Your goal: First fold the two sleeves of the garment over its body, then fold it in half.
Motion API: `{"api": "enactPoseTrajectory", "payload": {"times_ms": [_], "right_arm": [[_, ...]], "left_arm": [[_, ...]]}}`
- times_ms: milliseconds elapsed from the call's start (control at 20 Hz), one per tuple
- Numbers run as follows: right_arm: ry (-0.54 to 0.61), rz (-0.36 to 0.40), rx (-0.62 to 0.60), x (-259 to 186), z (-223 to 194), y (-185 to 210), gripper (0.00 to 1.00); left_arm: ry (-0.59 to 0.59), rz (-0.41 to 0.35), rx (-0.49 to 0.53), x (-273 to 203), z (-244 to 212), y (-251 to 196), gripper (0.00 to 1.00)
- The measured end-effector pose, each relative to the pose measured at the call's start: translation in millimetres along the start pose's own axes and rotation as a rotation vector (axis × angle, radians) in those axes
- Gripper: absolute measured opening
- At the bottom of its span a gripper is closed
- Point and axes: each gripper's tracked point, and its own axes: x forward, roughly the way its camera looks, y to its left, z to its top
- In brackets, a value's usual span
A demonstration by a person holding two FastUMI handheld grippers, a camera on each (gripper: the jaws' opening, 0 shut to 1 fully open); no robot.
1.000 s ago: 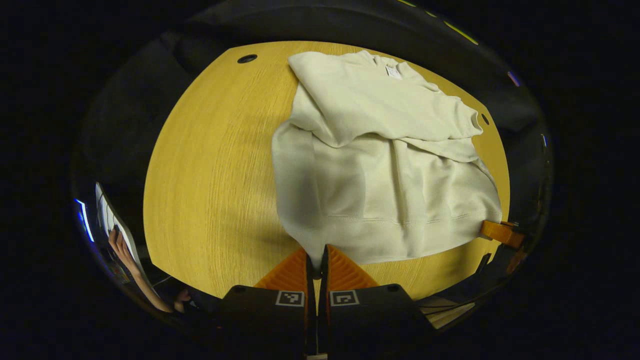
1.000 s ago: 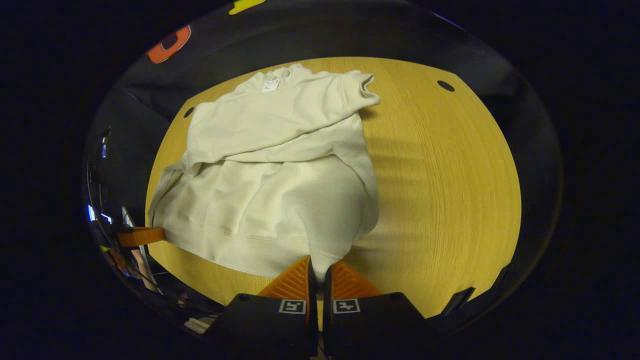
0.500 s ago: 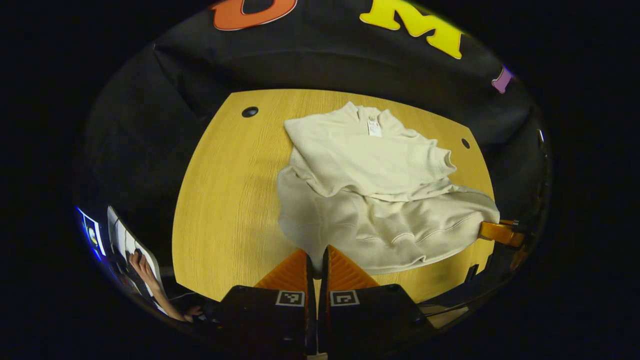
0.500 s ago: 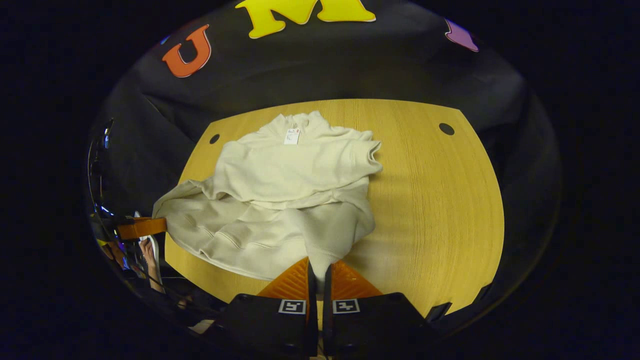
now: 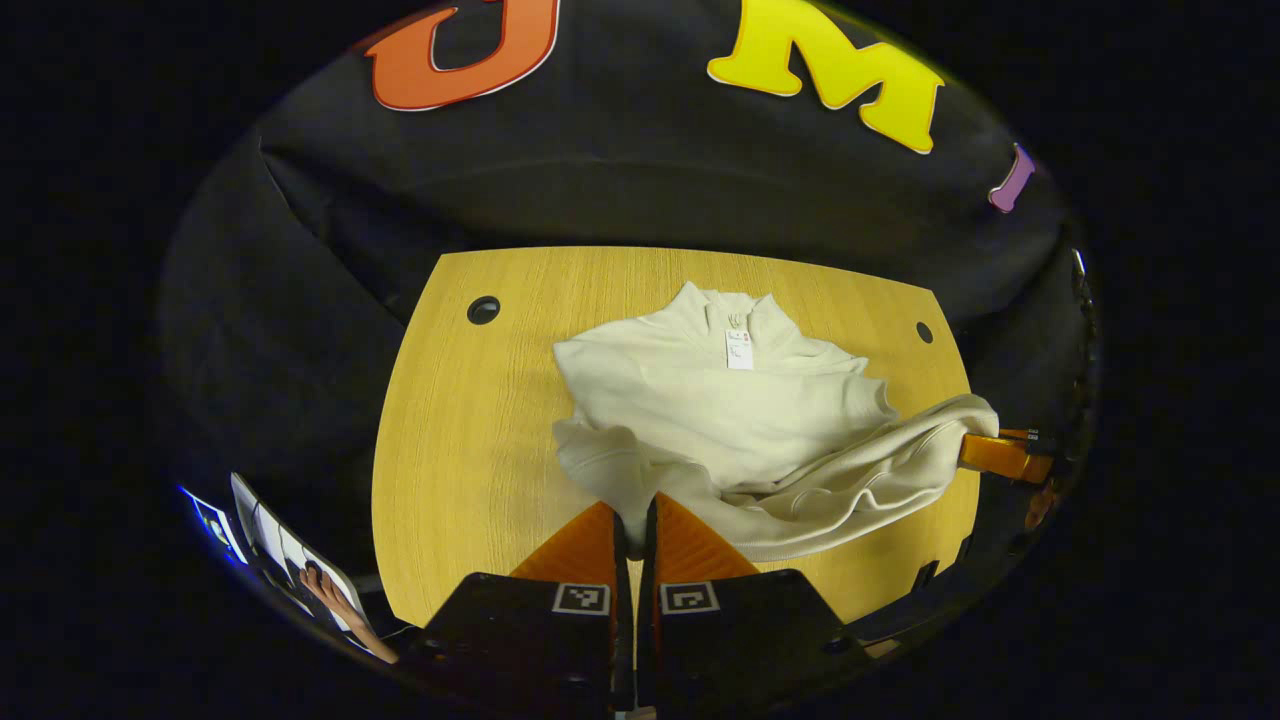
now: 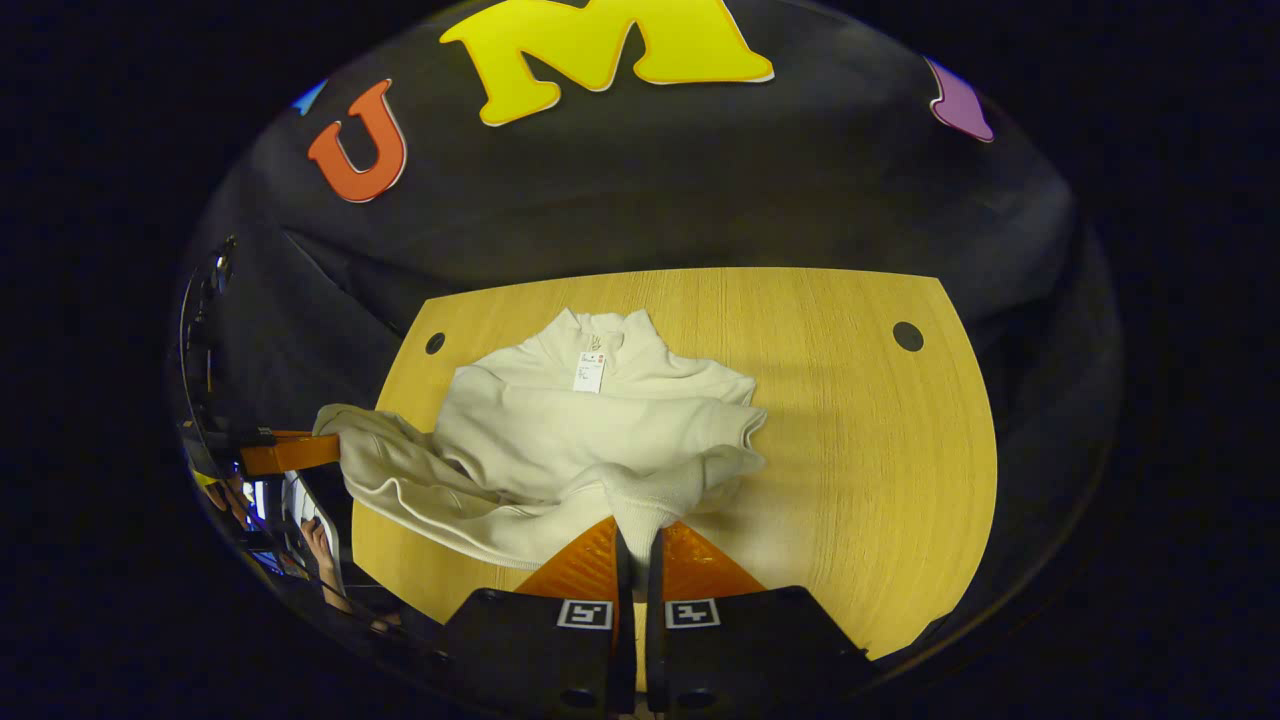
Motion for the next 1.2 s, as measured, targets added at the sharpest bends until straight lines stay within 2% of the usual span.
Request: {"api": "enactPoseTrajectory", "payload": {"times_ms": [300, 600, 800, 950, 1200], "right_arm": [[0.032, -0.027, 0.041, 69, 45, -12, 0.04], [0.072, -0.076, 0.107, 134, 57, -29, 0.04], [0.052, -0.093, 0.118, 154, 66, -29, 0.04], [0.051, -0.096, 0.106, 162, 57, -27, 0.04], [0.047, -0.101, 0.117, 180, 57, -30, 0.07]], "left_arm": [[0.068, 0.013, 0.035, 68, 49, 4, 0.04], [0.116, 0.017, 0.157, 131, 67, 4, 0.04], [0.103, -0.002, 0.167, 153, 75, 5, 0.04], [0.121, -0.009, 0.195, 172, 68, 11, 0.04], [0.126, -0.053, 0.184, 193, 68, 2, 0.07]]}}
